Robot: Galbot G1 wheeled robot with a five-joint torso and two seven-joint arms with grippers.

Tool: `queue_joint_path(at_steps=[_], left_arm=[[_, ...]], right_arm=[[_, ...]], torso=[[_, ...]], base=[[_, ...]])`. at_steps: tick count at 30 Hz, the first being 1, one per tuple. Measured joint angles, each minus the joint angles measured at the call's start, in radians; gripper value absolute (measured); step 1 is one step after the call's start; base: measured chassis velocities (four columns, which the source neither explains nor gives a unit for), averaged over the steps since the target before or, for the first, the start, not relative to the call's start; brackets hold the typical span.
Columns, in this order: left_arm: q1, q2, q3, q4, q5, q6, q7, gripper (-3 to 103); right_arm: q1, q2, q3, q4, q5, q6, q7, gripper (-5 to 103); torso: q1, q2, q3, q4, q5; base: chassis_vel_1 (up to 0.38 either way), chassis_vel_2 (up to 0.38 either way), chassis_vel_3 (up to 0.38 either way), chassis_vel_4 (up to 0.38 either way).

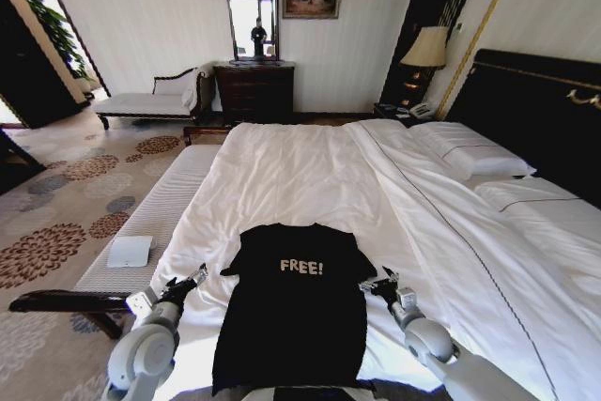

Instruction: Fold the clothes on the bed.

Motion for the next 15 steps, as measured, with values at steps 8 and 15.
queue_joint_path(at_steps=[8, 15], left_arm=[[-0.002, -0.012, 0.004, 0.0, 0.003, -0.014, -0.01, 100], [-0.007, -0.029, 0.009, 0.002, 0.005, -0.026, -0.022, 100]], right_arm=[[0.008, 0.003, 0.021, -0.004, 0.088, 0.012, 0.002, 62], [0.025, 0.014, 0.013, -0.004, 0.21, 0.025, 0.041, 40]], torso=[[0.0, 0.0, 0.0, -0.0001, -0.0001], [0.0, 0.0, 0.0, 0.0, 0.0]], base=[[0.0, 0.0, 0.0, 0.0], [0.0, 0.0, 0.0, 0.0]])
